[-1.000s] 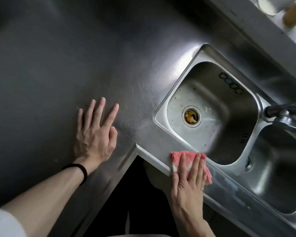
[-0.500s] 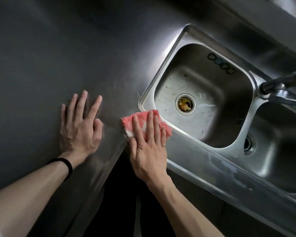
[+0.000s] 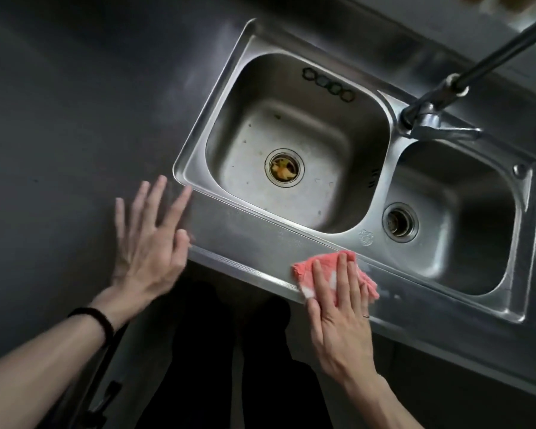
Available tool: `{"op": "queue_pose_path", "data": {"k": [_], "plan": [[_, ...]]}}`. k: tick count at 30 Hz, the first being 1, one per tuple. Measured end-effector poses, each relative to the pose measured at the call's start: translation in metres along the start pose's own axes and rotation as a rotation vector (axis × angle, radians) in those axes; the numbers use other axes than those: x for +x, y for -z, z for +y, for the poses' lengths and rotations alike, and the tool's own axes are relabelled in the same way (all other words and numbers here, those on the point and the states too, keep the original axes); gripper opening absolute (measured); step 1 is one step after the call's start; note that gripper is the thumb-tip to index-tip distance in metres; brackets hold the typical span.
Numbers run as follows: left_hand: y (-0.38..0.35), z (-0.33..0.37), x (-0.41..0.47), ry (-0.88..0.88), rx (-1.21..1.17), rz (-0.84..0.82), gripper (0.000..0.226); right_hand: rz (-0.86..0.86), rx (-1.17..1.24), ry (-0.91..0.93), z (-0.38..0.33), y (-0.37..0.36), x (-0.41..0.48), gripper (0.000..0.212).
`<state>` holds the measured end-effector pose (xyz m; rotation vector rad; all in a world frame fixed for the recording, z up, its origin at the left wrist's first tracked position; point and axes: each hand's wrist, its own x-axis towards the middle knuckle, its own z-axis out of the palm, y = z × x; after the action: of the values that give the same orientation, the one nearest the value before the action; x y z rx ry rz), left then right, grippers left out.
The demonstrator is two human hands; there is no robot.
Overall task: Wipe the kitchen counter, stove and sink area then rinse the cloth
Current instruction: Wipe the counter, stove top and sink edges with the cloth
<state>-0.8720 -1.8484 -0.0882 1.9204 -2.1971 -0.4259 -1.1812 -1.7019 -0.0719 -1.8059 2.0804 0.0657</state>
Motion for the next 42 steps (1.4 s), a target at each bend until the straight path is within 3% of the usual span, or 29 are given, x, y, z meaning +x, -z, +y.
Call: {"op": "queue_pose_path", "data": {"k": [3, 7, 14, 19, 23, 26, 30, 37, 42], "plan": [[-0.023, 0.075, -0.006, -0.094, -0.049, -0.07, 0.076, 0.009, 0.01, -0.001, -0.001, 0.0, 0.0, 0.064], [-0.044, 0.13, -0.005, -0.067, -0.037, -0.149, 0.071, 0.021, 0.02, 0.027, 0.008, 0.0, -0.002, 0.064], [-0.056, 0.13, -0.011, -0.109, 0.155, -0.115, 0.069, 0.0, 0.032, -0.191, 0.083, 0.009, -0.035, 0.063], [-0.059, 0.131, -0.01, -0.107, 0.162, -0.08, 0.069, 0.025, 0.111, -0.343, 0.045, 0.005, -0.017, 0.065], [-0.058, 0.132, -0.01, -0.101, 0.182, -0.089, 0.071, 0.041, 0.111, -0.108, -0.029, -0.007, 0.017, 0.062], [-0.056, 0.133, -0.01, -0.098, 0.187, -0.091, 0.072, 0.075, 0.128, -0.058, -0.049, -0.01, 0.032, 0.063], [-0.056, 0.134, -0.01, -0.09, 0.188, -0.078, 0.071, 0.071, 0.104, 0.008, -0.002, -0.001, 0.024, 0.061], [-0.057, 0.135, -0.01, -0.088, 0.182, -0.05, 0.07, 0.053, 0.053, -0.327, 0.147, 0.028, -0.029, 0.063], [-0.059, 0.134, -0.011, -0.091, 0.195, -0.026, 0.071, 0.105, 0.077, -0.4, 0.129, 0.025, -0.014, 0.059]]}}
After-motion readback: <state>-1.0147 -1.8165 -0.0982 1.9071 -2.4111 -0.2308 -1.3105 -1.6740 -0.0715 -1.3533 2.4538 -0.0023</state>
